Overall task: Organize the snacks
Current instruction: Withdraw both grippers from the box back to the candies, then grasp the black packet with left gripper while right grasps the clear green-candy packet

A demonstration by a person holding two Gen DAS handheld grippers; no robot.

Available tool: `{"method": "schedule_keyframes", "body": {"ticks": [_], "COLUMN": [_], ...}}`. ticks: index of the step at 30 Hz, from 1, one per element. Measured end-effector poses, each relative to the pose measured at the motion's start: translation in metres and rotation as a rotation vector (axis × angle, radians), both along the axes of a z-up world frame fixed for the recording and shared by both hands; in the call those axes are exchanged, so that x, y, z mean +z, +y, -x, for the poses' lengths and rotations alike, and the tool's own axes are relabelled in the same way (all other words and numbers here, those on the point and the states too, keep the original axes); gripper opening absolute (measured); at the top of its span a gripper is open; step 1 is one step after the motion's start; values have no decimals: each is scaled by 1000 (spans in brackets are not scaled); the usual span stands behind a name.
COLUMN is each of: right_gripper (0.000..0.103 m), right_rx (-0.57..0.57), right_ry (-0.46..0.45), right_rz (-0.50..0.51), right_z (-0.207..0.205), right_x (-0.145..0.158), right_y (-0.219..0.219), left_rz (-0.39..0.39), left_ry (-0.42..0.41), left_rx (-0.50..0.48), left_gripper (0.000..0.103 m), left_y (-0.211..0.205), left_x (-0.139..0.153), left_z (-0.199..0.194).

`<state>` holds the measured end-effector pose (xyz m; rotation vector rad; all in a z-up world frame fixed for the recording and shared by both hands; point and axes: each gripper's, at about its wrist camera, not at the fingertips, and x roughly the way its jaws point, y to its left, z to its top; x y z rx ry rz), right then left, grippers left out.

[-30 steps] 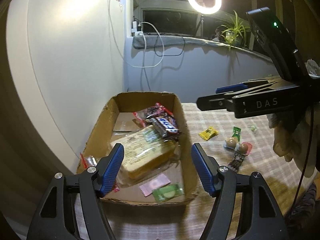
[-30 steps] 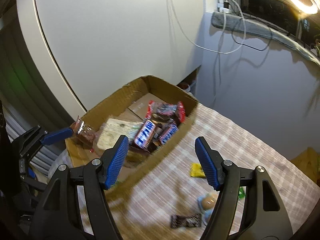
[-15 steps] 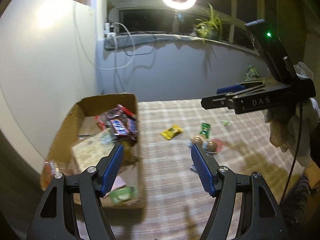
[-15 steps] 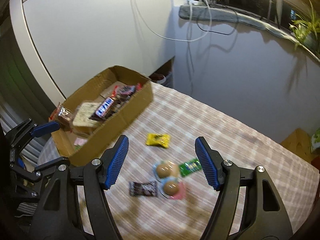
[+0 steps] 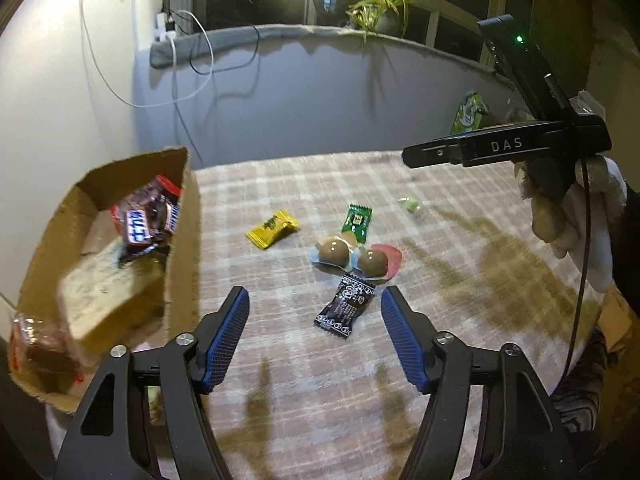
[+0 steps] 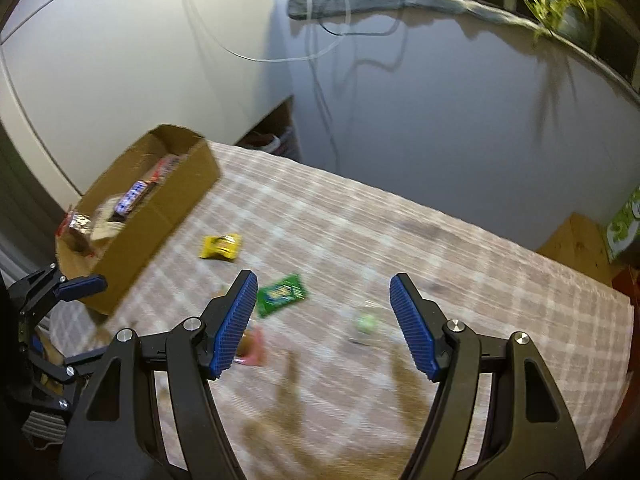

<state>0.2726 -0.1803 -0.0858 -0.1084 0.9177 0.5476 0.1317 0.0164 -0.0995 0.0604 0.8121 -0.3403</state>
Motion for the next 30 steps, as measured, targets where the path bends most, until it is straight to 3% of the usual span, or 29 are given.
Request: {"method": "schedule_keyframes", "body": {"ticks": [12,15,20,22,24,27,30], "right_gripper": [71,62,59,58,47,46,41], "right_rx": [-9,3,25,31,37,45,55], "right_ry": [67,70,69,66,68,54,37], "right_rz": [7,18,31,41,51,70,96], "right_z": [-16,-17,-17,-16,-16,-14,-11], "right_x": [-43,-51,-60,-63,-66,-68,-68], "right_y": [-24,-21,-16,-14,-12,-9,-6], "left_rz": [-30,-48,-88,-102,-112,-119,-115], "left_ry": [100,110,111,113,116,109,106], "left_rx": [-57,-65,-98,-114,-124,-124,-120], "left_gripper": [48,47,47,41,37,34,25], "left_y": [-20,-24,-32,-37,-41,-44,-44], "left_x": [-31,-35,-40,-43,-45,-47,-46], "left_z": [-23,-28,-33,-34,-34,-33,-32]}}
